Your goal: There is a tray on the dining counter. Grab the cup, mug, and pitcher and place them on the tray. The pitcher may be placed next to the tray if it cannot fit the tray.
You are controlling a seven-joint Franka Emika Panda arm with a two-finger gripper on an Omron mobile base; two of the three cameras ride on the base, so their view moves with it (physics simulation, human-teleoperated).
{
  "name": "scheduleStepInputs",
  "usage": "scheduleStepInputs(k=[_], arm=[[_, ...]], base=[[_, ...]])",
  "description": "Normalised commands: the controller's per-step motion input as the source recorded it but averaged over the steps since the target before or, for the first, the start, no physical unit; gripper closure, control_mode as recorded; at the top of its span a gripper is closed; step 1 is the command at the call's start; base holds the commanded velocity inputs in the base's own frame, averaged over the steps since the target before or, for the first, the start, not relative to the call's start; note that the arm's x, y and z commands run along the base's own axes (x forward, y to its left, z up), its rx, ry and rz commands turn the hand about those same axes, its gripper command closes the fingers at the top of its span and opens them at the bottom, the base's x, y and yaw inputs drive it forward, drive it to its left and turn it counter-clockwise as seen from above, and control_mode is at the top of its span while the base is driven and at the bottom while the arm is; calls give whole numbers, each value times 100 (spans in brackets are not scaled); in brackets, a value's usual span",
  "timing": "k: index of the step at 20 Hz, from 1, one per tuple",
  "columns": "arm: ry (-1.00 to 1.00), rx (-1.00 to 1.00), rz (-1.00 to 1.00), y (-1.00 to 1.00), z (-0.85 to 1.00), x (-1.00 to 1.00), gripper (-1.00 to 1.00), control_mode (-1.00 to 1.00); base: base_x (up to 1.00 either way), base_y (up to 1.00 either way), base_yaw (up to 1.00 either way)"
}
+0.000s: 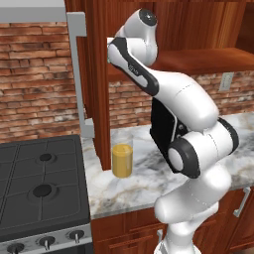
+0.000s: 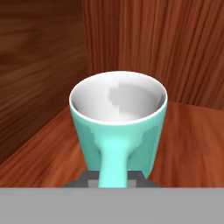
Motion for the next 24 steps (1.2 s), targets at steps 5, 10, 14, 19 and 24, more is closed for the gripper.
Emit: scheduleStepInputs(k=[5,10,14,19,24], arm=[[0,0,0,-20,0,-30,100,-100],[0,0,0,-34,0,-20,100,-100],[0,0,0,-44,0,-11,100,-100],[0,0,0,-46,0,-26,100,-100],[0,0,0,-42,0,-46,100,-100]], base=[[0,0,0],[0,0,0],[0,0,0],[0,0,0],[0,0,0]])
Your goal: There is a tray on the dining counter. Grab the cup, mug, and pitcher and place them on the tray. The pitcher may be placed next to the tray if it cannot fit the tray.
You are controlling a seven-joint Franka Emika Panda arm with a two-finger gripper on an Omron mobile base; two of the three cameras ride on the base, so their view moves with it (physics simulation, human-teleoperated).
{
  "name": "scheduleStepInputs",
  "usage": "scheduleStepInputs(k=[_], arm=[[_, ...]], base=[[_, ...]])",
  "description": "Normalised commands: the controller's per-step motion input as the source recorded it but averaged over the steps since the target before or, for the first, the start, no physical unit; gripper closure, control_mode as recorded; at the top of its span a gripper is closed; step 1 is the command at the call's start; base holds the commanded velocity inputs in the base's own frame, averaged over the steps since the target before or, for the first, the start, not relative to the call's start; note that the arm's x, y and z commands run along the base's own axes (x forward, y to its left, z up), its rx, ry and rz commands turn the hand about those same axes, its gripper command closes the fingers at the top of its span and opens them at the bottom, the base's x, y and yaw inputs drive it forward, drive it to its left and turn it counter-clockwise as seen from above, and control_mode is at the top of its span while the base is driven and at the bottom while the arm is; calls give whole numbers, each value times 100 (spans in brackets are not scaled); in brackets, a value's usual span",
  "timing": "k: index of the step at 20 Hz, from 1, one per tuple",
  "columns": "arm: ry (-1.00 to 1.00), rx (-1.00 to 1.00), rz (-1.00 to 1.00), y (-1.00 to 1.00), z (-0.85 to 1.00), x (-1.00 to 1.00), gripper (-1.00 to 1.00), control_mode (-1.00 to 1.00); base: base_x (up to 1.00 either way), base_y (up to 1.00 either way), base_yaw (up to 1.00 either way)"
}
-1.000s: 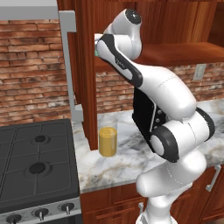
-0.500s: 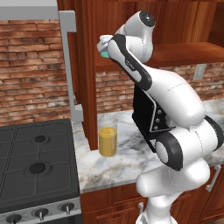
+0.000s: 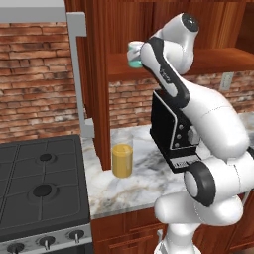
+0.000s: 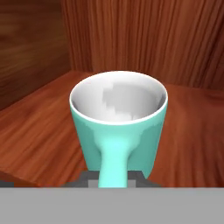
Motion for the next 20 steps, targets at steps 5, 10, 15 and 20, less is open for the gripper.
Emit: scheduleStepInputs(k=[5,10,15,20], arm=[[0,0,0,-24,0,-42,100,-100],[0,0,0,-19,0,-50,100,-100],[4,0,0,-6,-3,-62,100,-100],[12,0,0,-1,0,-66,100,-100]], base=[[0,0,0],[0,0,0],[0,0,0],[0,0,0]])
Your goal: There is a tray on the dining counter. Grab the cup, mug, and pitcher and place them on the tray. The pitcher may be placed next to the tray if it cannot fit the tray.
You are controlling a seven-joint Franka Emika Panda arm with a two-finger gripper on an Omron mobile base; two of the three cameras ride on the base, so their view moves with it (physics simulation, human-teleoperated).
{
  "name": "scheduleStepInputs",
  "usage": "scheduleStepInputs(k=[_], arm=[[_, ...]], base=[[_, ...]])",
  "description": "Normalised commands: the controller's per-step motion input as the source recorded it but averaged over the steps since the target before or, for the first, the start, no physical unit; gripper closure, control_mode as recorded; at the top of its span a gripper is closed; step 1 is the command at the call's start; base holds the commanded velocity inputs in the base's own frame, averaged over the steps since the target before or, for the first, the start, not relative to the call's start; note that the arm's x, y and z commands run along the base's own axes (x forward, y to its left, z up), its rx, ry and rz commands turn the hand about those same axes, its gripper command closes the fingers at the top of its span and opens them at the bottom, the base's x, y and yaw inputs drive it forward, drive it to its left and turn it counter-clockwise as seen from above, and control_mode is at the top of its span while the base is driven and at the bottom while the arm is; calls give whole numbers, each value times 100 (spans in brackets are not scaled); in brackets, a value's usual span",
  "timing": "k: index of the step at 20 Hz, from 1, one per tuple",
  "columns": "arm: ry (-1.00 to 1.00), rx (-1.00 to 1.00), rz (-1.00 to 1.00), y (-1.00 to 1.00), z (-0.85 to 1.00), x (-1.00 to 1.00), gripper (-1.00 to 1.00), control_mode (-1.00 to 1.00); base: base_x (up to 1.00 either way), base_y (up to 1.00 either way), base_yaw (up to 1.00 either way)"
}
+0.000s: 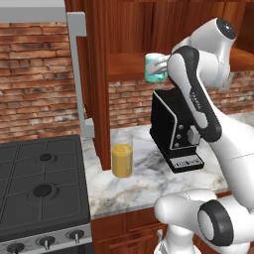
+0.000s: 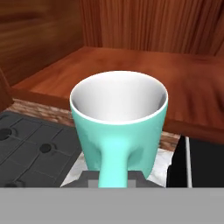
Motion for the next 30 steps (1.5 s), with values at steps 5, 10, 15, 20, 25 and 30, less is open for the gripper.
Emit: scheduleStepInputs(k=[5,10,15,20,25,30], arm=[[13,0,0,0,-6,-63,100,-100],[2,0,0,-12,-24,-44,100,-100],[0,0,0,-24,-35,-45,100,-100],[1,0,0,-7,-26,-34,100,-100],[5,0,-1,0,-11,-24,100,-100],[4,0,-5,0,0,-18,100,-100]], base=[[0,0,0],[0,0,0],[0,0,0],[0,0,0],[0,0,0],[0,0,0]])
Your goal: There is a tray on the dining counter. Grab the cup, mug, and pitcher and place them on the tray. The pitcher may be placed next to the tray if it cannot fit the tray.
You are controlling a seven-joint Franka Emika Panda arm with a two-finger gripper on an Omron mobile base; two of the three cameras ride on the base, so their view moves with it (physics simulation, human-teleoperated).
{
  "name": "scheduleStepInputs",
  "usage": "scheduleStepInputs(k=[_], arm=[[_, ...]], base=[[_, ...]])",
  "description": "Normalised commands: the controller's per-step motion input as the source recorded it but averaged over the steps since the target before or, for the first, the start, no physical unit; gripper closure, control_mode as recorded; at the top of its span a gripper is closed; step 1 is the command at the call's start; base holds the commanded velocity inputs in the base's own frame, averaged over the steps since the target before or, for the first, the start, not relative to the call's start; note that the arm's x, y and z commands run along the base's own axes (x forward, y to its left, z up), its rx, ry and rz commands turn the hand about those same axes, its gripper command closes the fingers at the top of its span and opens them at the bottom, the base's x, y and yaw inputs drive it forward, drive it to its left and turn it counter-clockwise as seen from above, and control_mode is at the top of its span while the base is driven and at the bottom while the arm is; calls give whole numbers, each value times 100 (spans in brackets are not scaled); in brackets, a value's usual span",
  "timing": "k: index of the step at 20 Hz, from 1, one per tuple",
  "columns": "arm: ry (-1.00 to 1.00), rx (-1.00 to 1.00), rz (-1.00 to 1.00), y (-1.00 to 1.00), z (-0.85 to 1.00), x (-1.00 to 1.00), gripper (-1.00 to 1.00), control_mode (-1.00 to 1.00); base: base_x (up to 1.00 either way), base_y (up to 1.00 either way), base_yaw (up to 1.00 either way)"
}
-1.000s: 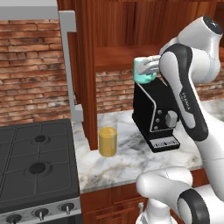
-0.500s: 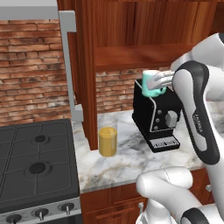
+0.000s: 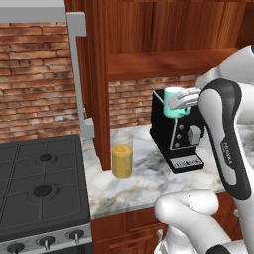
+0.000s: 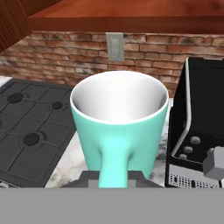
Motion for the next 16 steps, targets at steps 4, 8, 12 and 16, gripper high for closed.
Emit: scheduleStepInputs(k=[4,8,12,16], arm=[[1,0,-9,0,0,-6,100,-100],[0,0,-11,0,0,0,100,-100],[0,0,-10,0,-1,0,100,-100],[0,0,-7,0,-2,-2,100,-100]], base=[[0,0,0],[0,0,0],[0,0,0],[0,0,0]])
